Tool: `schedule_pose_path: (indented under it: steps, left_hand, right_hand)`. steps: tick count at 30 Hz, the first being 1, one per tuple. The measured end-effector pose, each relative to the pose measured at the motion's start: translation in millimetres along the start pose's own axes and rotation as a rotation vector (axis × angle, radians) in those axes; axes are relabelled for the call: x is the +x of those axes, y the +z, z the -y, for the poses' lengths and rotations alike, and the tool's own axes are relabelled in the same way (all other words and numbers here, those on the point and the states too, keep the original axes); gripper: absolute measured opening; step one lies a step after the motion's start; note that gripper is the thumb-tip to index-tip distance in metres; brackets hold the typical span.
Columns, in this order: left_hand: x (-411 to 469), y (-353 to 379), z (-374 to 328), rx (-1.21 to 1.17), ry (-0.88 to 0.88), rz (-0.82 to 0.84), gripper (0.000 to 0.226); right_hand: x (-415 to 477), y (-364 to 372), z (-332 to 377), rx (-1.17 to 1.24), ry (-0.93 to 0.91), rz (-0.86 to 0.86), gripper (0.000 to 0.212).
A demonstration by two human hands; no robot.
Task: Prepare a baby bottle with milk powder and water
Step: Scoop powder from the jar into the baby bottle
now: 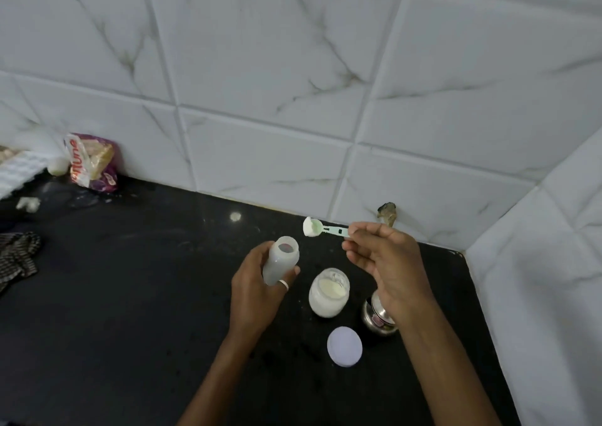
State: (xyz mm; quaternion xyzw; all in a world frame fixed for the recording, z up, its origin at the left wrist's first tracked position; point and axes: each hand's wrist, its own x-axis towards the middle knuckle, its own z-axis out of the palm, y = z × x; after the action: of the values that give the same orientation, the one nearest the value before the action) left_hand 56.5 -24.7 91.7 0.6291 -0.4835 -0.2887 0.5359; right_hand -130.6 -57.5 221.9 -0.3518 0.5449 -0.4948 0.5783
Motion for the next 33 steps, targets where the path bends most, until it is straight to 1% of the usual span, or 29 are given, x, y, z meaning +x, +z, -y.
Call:
schedule_pose_path:
  steps: [3,7,14,20,24,27,31,33]
  left_hand:
    - [3.6,-8.7,-22.5,-0.008,0.057,-0.051,0.054]
    - [4.9,-14.1,-35.2,-0.013,0.082,-0.103,0.056]
    - [0.4,-16.4,-40.1,-0.001,0.113,-0.137,0.058]
    - [-1.1,-16.7,-44.8,0.041,0.119,-0.161,0.059]
    - [-2.8,-17.0,-43.5,0.081,0.126,-0.167,0.061]
    - [-4.1,-17.2,-42.2,0.106,0.124,-0.17,0.063]
    - [-4.8,-17.1,-42.1,0.111,0.123,-0.167,0.062]
    - [-4.3,-17.0,-42.8,0.109,0.122,-0.163,0.061]
  right_hand:
    - [-0.5,8.4,21.4,0.012,-0.039,0.046,0.006]
    - [-1.3,15.8,30.7,-0.008,-0.074,0.083,0.007]
    - [-5.3,20.6,24.3,-0.114,-0.19,0.099,0.005]
    - [-4.4,24.8,14.9,-0.268,-0.319,0.073,0.005]
    - [-3.5,25.6,4.1,-0.326,-0.346,0.094,0.012]
    - [-2.8,25.3,-2.2,-0.361,-0.369,0.107,0.01]
    - [-2.6,23.8,-10.1,-0.459,-0.493,0.097,0.009]
    - [-4.2,23.3,-14.6,-0.522,-0.602,0.1,0.01]
